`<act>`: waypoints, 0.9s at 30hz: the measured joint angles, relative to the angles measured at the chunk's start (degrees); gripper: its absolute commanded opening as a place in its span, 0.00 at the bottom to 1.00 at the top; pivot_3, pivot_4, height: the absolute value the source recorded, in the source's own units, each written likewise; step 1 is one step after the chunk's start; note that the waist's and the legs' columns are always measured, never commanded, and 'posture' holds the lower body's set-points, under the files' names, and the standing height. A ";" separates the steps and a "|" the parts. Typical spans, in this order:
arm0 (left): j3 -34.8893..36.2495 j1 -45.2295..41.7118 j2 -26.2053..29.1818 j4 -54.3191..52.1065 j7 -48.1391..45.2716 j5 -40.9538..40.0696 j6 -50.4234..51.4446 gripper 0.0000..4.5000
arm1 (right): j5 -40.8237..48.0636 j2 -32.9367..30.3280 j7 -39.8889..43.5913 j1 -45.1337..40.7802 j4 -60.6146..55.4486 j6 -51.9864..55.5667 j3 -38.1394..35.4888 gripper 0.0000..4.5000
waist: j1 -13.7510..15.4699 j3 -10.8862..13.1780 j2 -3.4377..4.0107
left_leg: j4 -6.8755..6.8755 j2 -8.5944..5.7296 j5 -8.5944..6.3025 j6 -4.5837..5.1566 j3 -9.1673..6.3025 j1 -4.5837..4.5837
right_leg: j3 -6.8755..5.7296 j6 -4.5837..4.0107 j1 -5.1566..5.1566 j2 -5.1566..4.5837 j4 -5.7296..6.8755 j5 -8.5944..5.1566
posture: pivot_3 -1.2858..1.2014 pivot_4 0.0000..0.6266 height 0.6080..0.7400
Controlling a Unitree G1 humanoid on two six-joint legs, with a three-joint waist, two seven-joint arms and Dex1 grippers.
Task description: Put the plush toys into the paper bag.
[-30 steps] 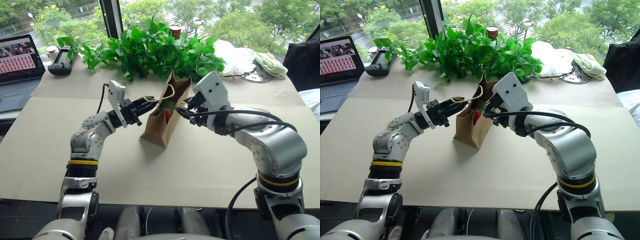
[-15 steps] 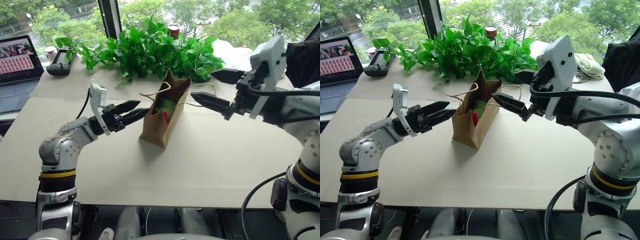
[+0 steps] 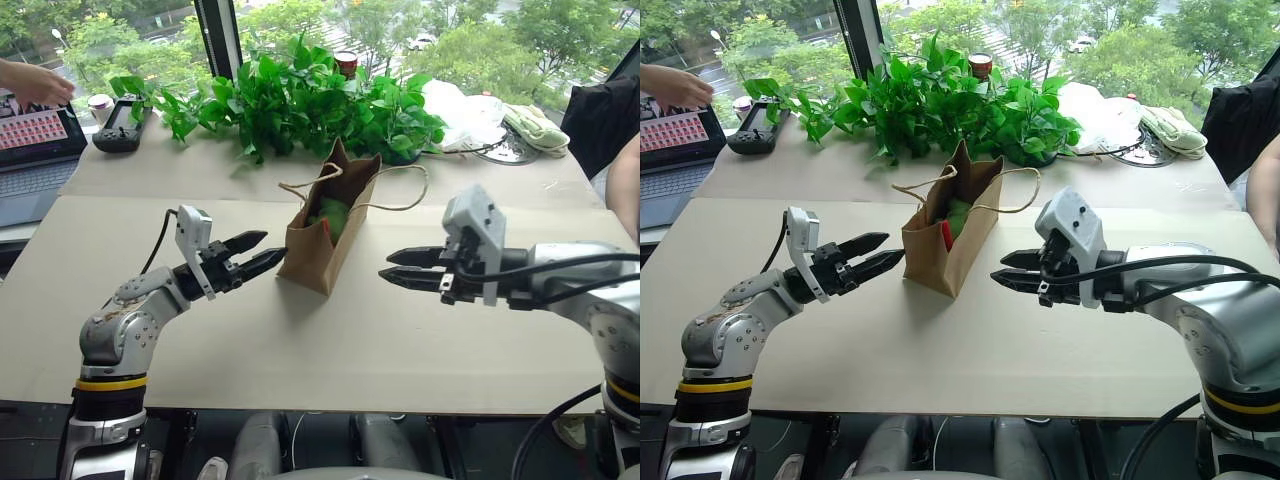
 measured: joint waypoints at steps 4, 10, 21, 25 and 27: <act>-2.54 -0.09 0.09 -0.03 -0.33 2.09 -1.68 0.82 | -6.26 6.49 -5.12 -5.13 7.44 -3.06 5.98 0.00 | 0.06 0.00 0.00 | -0.01 0.00 0.00 0.00 0.03 -0.05 | 0.01 0.00 -0.06 0.03 0.00 0.00 | 0.52 0.24 1.00; -6.09 -0.93 0.31 0.33 -0.65 6.61 -5.06 0.82 | -9.95 15.41 -9.04 -11.77 12.51 -4.28 9.49 0.00 | 0.36 0.00 0.00 | -0.02 0.02 0.00 0.00 0.21 -0.10 | -0.03 0.00 -0.08 0.00 -0.01 0.00 | 0.52 0.24 1.00; -10.10 -0.17 -0.60 -1.92 1.41 10.59 -6.44 0.82 | -11.68 22.88 -12.95 -14.20 14.79 -3.70 10.33 0.00 | 0.31 0.00 0.01 | -0.01 0.04 0.00 -0.01 0.39 -0.07 | -0.07 -0.01 -0.07 -0.01 0.03 0.01 | 0.52 0.24 1.00; -10.17 -0.19 -1.44 -1.91 3.32 11.74 -6.70 0.82 | -11.94 23.26 -13.42 -14.23 15.21 -3.57 10.25 0.00 | 0.25 0.00 0.01 | -0.01 0.05 0.00 -0.01 0.39 -0.08 | -0.07 -0.01 -0.08 -0.01 0.04 0.01 | 0.52 0.24 1.00; -10.28 -0.19 -1.95 -1.92 3.81 11.91 -6.70 0.82 | -11.98 23.42 -13.49 -14.27 15.44 -3.44 10.17 0.00 | 0.25 0.00 0.01 | -0.01 0.05 0.00 -0.01 0.39 -0.08 | -0.07 -0.01 -0.08 -0.01 0.03 0.01 | 0.52 0.24 1.00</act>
